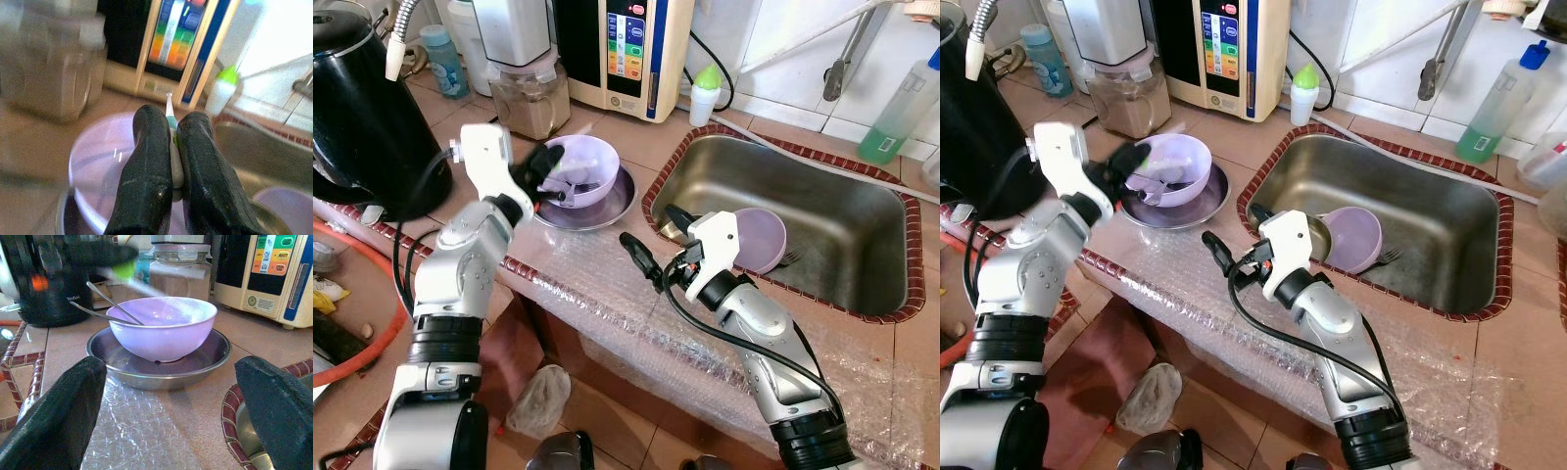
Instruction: Kitchen organization
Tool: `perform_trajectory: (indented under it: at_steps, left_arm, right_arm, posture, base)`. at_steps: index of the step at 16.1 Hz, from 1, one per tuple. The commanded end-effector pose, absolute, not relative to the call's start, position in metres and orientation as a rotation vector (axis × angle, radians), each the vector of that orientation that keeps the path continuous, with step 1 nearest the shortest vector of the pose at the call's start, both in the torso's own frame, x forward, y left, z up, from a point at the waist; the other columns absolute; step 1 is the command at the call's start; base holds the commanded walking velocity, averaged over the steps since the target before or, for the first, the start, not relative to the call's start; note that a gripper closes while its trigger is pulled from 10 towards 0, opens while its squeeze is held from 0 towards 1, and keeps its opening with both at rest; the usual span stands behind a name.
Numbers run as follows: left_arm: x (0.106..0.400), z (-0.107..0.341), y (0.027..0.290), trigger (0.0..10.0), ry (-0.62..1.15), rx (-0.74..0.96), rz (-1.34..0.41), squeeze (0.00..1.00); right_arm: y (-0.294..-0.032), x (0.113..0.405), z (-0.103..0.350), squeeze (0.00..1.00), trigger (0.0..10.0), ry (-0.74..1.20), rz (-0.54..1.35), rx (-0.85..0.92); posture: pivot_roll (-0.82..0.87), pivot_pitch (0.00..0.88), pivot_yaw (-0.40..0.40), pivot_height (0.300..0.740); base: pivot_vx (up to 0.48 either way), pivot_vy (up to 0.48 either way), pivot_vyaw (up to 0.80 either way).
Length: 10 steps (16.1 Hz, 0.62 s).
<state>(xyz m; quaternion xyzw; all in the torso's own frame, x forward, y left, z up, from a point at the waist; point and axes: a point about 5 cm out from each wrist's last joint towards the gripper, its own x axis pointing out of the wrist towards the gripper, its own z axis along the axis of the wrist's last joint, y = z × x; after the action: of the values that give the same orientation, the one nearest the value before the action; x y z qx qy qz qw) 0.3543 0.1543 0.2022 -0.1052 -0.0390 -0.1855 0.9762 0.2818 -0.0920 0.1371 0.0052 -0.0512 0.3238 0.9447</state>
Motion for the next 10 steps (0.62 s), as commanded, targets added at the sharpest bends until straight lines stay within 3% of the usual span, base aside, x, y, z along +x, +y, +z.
perform_trajectory:
  at_steps: [1,7,10]
  left_arm:
    - [0.353,0.224,0.150,0.0,-0.174,-0.131,-0.414,0.00]
    - [0.354,0.259,0.126,0.0,-0.203,-0.009,-0.643,0.00]
    - [0.348,0.256,0.108,0.0,-0.152,0.006,-0.761,0.00]
  right_arm:
    - [-0.096,0.285,0.141,0.00,10.0,-0.125,0.636,0.001]
    - [-0.125,0.305,0.156,0.00,10.0,-0.225,0.444,-0.121]
    - [-0.132,0.310,0.158,0.00,10.0,-0.246,0.447,-0.211]
  posture:
    - [-0.03,0.029,0.060,0.740]
    - [-0.02,0.025,0.048,0.740]
    - [-0.03,0.022,0.057,0.740]
  base:
    - [0.000,0.000,0.00]
    - [0.000,0.000,0.00]
    - [0.000,0.000,0.00]
